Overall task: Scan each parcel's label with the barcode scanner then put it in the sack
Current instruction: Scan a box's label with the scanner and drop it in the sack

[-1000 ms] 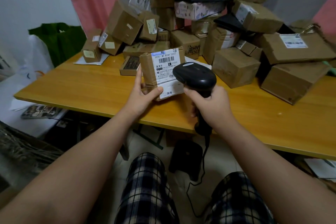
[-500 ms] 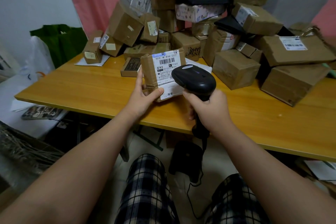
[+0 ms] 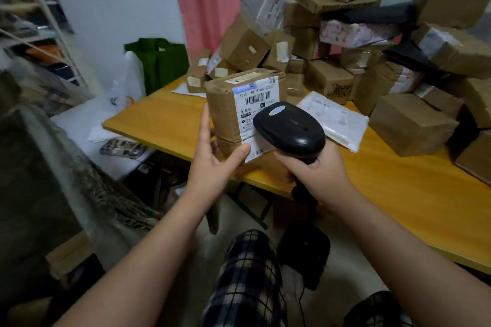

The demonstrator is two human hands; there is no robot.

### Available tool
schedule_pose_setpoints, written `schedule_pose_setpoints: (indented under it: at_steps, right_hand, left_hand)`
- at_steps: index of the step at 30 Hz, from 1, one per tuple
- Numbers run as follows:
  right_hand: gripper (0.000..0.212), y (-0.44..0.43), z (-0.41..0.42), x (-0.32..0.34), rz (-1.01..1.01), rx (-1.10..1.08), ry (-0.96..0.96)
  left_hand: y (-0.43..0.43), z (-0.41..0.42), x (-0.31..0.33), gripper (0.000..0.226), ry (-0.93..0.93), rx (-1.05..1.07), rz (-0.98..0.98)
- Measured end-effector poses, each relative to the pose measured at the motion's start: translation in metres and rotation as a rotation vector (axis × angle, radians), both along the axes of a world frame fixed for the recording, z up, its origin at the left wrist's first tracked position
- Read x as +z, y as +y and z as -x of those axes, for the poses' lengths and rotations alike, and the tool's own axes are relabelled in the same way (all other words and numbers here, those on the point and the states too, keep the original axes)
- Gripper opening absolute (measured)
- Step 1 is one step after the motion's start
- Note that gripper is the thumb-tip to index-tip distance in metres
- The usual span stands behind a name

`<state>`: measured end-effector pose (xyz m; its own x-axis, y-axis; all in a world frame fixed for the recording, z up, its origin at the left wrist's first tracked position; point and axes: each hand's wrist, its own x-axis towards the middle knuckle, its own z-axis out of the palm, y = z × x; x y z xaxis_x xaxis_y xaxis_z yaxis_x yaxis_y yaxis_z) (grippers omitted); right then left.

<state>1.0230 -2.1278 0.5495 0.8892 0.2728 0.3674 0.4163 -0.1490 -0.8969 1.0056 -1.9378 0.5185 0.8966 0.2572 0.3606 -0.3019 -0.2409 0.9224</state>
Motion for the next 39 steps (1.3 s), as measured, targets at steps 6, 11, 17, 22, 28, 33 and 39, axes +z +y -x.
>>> schedule_pose_setpoints:
  at_steps: [6, 11, 17, 22, 28, 33, 39]
  right_hand:
    - [0.037, 0.109, 0.01, -0.023, 0.195, 0.315, 0.027]
    - [0.045, 0.201, 0.026, -0.064, 0.38, 0.463, 0.096]
    - [0.04, 0.274, 0.037, -0.123, 0.315, 0.472, 0.197]
    - [0.05, 0.291, 0.041, -0.171, 0.267, 0.424, 0.321]
    - [0.054, 0.294, 0.048, -0.182, 0.036, 0.22, 0.533]
    - [0.053, 0.299, 0.037, -0.172, 0.027, 0.076, 0.448]
    - [0.047, 0.267, 0.024, -0.139, 0.032, 0.079, 0.499]
  left_hand:
    - [0.096, 0.09, -0.049, 0.1, 0.098, 0.422, -0.058]
    - [0.161, 0.157, -0.098, 0.105, 0.188, 0.73, -0.028]
    - [0.212, 0.206, -0.13, 0.105, 0.19, 1.068, 0.012]
    - [0.238, 0.185, -0.149, 0.1, 0.377, 0.99, 0.218]
    - [0.24, 0.126, -0.133, 0.083, 0.304, 0.643, 0.343]
    - [0.24, 0.116, -0.132, 0.084, 0.319, 0.639, 0.313]
    - [0.261, 0.122, -0.143, 0.094, 0.772, 0.78, -0.195]
